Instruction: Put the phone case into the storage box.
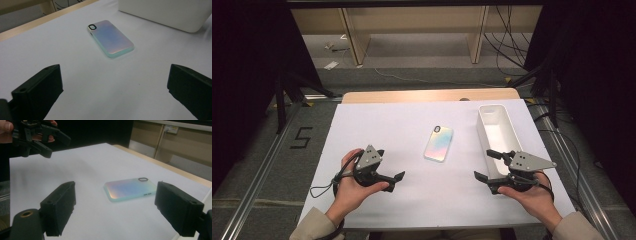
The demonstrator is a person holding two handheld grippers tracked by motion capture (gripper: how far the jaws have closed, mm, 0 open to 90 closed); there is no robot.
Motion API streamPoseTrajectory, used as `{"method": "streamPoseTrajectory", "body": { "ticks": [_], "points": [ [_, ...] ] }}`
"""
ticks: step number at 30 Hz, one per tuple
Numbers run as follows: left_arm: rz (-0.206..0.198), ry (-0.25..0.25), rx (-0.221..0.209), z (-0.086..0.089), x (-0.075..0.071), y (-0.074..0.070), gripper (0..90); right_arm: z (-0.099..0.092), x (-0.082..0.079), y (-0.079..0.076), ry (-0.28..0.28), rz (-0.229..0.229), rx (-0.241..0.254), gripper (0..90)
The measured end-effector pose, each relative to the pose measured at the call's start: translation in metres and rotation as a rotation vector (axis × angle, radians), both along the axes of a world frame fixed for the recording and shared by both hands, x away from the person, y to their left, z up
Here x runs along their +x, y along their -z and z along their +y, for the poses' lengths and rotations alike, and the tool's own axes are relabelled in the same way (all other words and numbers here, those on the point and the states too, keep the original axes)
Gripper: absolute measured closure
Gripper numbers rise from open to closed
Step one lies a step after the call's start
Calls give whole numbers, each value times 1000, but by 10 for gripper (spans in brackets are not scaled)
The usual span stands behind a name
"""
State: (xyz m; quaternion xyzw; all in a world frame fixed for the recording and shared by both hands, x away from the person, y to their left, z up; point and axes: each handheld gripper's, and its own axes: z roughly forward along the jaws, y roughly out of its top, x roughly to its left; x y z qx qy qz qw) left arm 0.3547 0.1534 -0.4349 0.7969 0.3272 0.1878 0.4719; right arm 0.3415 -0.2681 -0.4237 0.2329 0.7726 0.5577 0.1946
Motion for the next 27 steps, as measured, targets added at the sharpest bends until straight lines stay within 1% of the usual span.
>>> {"method": "streamPoseTrajectory", "body": {
  "ticks": [8,10,13,14,15,16,17,18,20,21,23,24,26,27],
  "points": [
    [0,6,1,-1,0,0,0,0,-1,0,0,4,-2,177],
    [1,5,-5,-1,0,0,1,0,-1,0,0,3,-3,177],
    [2,7,-9,-3,0,-1,50,1,0,0,2,1,-1,177],
    [3,13,-7,-5,1,-1,79,1,0,1,2,1,2,177],
    [-1,13,-8,-6,1,-1,149,1,1,1,5,0,-3,177],
    [0,16,-7,-7,2,-1,243,2,1,2,5,7,-7,177],
    [2,29,-16,-9,2,-1,308,2,1,2,6,7,-6,177],
    [-2,32,-14,-14,3,-2,372,2,1,2,4,5,-8,178],
    [-5,34,-7,-16,4,-3,484,2,1,2,8,3,-6,178],
    [-9,42,-11,-19,5,-3,484,2,1,2,8,3,-6,178],
    [-18,46,-7,-23,7,-4,623,2,2,2,12,2,-6,178],
    [-19,56,-5,-28,9,-5,732,2,2,2,13,4,-5,178],
    [-15,58,-4,-31,10,-5,804,3,2,2,14,2,-4,179],
    [-13,63,1,-35,12,-5,804,3,2,2,14,2,-4,179]
  ]
}}
